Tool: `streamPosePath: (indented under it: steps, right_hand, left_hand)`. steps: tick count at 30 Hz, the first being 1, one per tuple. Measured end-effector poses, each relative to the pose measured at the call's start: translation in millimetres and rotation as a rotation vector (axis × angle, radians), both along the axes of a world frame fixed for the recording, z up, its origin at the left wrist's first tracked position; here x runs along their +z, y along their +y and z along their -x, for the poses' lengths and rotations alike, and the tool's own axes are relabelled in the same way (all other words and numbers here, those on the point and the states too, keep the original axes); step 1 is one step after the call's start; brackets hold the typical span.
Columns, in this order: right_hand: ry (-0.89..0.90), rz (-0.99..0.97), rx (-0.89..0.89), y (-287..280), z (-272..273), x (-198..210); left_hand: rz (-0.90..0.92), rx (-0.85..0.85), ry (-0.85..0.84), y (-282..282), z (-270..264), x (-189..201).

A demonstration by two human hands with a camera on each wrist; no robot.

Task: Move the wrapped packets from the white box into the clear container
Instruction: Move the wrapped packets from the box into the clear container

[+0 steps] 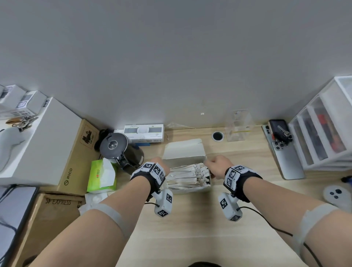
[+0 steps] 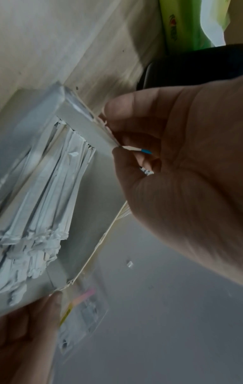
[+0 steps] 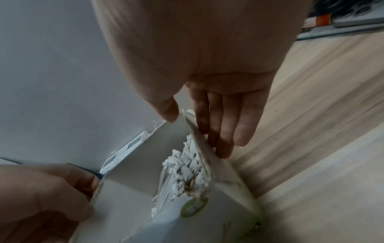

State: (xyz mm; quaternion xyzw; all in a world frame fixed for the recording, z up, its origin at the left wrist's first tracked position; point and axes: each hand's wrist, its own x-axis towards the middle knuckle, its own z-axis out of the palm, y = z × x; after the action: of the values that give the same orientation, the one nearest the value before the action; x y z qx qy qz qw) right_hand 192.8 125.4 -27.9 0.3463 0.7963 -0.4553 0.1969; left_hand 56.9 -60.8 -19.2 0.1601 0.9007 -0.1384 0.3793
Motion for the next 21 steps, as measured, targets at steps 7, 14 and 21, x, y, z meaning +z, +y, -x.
streamPosePath:
  steps: [7, 14, 21]
  right_hand:
    - [0.147, -0.244, -0.179, 55, 14, 23]
    - [0.149, -0.447, -0.046, 94, 34, 35]
    - [-0.109, -0.481, 0.157, 95, 35, 32]
  left_hand:
    - [-0.333, 0.476, 0.159, 14, 1, 24]
    - [-0.427, 0.486, 0.151, 23, 1, 17]
    - [-0.444, 0.457, 0.127, 16, -5, 20]
